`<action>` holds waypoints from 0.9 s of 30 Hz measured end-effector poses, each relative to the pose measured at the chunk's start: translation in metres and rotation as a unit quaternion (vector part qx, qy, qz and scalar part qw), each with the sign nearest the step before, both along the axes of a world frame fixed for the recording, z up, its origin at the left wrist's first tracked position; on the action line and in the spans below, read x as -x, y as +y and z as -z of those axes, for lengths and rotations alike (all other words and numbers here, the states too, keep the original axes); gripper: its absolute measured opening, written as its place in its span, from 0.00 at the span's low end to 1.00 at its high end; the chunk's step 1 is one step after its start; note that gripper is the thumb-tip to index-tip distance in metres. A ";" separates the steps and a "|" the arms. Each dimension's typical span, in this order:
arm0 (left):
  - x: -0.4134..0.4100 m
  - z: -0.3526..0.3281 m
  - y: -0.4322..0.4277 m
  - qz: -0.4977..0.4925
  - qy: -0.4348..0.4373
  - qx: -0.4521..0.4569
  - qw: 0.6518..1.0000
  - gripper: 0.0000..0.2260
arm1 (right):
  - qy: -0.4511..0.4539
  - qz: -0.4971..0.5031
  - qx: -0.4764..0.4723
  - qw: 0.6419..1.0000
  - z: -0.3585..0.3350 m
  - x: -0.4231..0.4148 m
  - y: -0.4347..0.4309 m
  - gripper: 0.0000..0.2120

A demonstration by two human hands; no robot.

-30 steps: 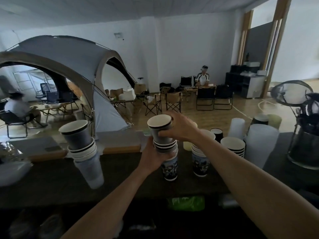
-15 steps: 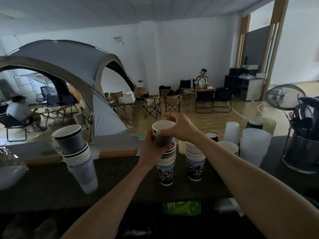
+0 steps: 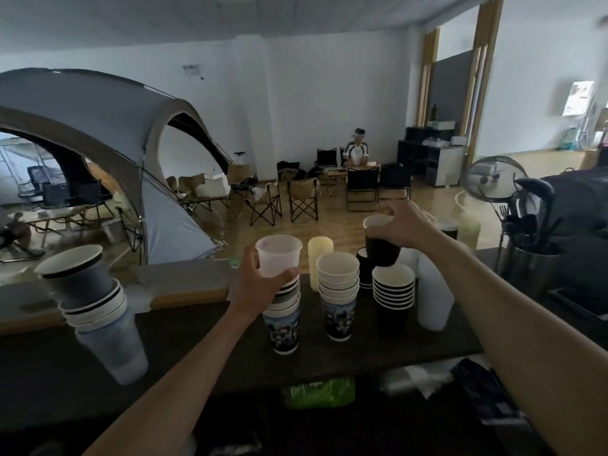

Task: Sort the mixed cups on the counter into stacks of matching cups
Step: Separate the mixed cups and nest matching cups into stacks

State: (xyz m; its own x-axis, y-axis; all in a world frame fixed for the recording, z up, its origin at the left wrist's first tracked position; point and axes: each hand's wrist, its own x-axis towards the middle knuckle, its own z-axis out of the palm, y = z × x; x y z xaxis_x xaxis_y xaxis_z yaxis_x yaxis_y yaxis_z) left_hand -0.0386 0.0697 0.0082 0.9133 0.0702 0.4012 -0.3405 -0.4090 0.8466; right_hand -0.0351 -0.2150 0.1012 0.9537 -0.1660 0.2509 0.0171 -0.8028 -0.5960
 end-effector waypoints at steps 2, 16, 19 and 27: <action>-0.001 0.002 -0.004 0.000 -0.001 0.001 1.000 0.35 | 0.042 0.008 -0.009 0.999 0.019 -0.002 -0.009 0.35; 0.003 0.008 -0.009 -0.021 -0.032 -0.003 0.999 0.34 | 0.146 -0.023 0.092 0.985 0.075 -0.002 -0.012 0.38; 0.007 0.008 -0.010 -0.015 -0.028 -0.017 0.999 0.35 | 0.125 -0.022 0.109 0.986 0.058 -0.001 -0.007 0.38; 0.010 0.006 -0.004 -0.010 -0.029 -0.022 0.999 0.38 | -0.060 -0.226 -0.046 0.971 -0.001 0.028 0.096 0.34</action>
State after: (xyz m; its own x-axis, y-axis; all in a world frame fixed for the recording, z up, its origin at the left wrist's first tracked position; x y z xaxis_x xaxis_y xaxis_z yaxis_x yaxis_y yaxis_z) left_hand -0.0490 0.0653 0.0018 0.8874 0.0693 0.4558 -0.3793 -0.4525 0.8071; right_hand -0.0631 -0.1194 0.1026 0.8989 0.2369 0.3685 0.4297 -0.6408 -0.6362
